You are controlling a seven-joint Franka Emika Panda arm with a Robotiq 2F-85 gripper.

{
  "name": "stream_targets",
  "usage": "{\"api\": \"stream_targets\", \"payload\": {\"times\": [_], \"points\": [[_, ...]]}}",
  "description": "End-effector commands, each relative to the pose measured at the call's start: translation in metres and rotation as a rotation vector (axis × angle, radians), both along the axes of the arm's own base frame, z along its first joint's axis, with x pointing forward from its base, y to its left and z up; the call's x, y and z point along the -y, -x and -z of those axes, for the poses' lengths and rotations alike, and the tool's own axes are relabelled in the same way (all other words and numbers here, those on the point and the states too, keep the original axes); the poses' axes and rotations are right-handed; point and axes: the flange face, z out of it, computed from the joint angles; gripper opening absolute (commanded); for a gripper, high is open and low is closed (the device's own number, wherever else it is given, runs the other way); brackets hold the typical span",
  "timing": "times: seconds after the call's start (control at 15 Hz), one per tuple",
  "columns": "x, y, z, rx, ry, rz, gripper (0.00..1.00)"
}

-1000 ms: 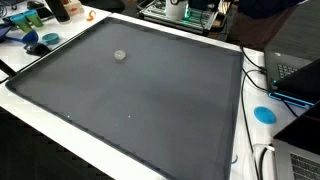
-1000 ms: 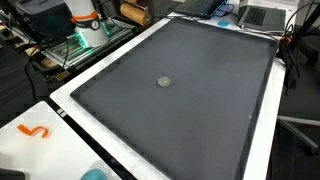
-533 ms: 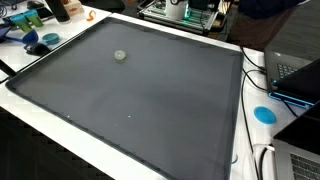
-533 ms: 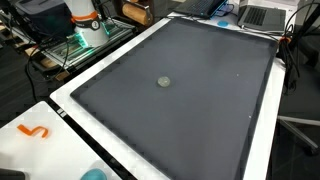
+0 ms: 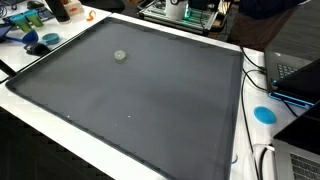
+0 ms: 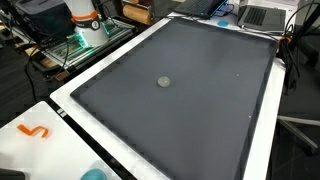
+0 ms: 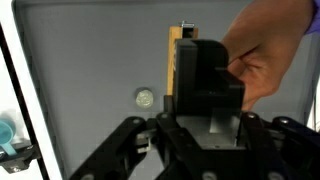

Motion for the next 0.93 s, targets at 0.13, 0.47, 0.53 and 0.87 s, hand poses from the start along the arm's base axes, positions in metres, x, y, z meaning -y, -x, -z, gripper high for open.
{"api": "stream_targets", "payload": {"times": [0.13,0.47,0.53,0.87], "points": [[-0.0004,-0.0009,0.0009,-0.003,-0.007,-0.007,0.49],[-0.0007,-0.0017,0.0024,-0.006,-0.011,-0.01,0.49],[-0.0007,-0.0017,0.0025,-0.006,-0.011,-0.01,0.49],[-0.0007,-0.0018,0.0025,-0.006,-0.011,-0.01,0.49]]}}
